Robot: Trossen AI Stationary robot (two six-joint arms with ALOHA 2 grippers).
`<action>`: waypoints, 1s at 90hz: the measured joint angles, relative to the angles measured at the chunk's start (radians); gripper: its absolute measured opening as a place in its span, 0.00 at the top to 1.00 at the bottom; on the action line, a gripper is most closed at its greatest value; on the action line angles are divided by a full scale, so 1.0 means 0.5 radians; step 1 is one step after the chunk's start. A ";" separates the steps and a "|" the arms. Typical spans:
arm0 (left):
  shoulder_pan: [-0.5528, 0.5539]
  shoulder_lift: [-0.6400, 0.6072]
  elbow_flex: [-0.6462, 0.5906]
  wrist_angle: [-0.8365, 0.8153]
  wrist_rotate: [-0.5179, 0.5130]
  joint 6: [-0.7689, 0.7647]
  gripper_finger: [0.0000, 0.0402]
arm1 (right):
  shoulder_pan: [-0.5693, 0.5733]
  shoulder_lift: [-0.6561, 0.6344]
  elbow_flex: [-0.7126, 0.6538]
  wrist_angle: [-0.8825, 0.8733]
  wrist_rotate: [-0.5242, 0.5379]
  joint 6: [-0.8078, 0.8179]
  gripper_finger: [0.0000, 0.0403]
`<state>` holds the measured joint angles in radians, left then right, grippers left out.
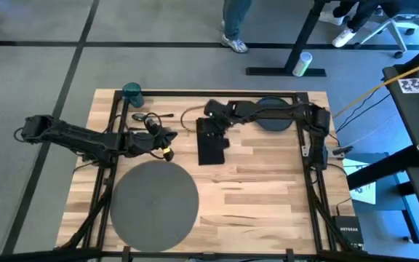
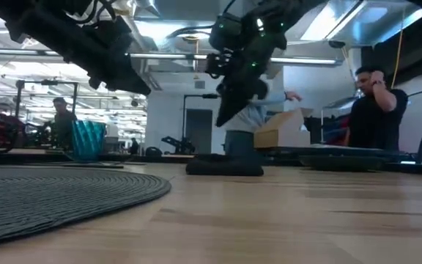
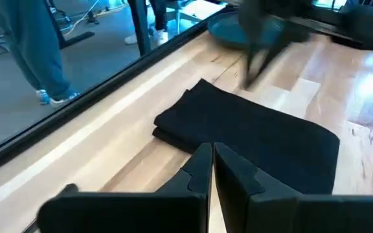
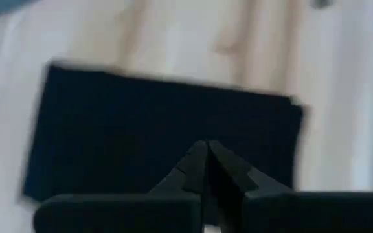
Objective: Set table place
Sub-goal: Fold the black table napkin
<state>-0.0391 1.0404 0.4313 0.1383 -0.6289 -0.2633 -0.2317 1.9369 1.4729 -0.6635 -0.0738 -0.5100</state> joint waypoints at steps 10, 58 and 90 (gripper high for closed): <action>0.001 -0.001 0.000 0.000 0.000 -0.020 1.00 | 0.100 0.000 -0.095 -0.029 0.027 -0.032 1.00; 0.257 0.062 0.000 0.022 0.005 -0.050 1.00 | 0.429 -0.003 -0.398 0.279 0.029 -0.060 1.00; 0.729 0.374 0.085 0.493 0.794 0.003 1.00 | 0.503 -0.373 -0.768 0.637 0.207 0.061 1.00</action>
<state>0.3254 1.2276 0.4740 0.3850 -0.2316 -0.2619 0.0200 1.7504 1.0887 -0.3452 0.0295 -0.4796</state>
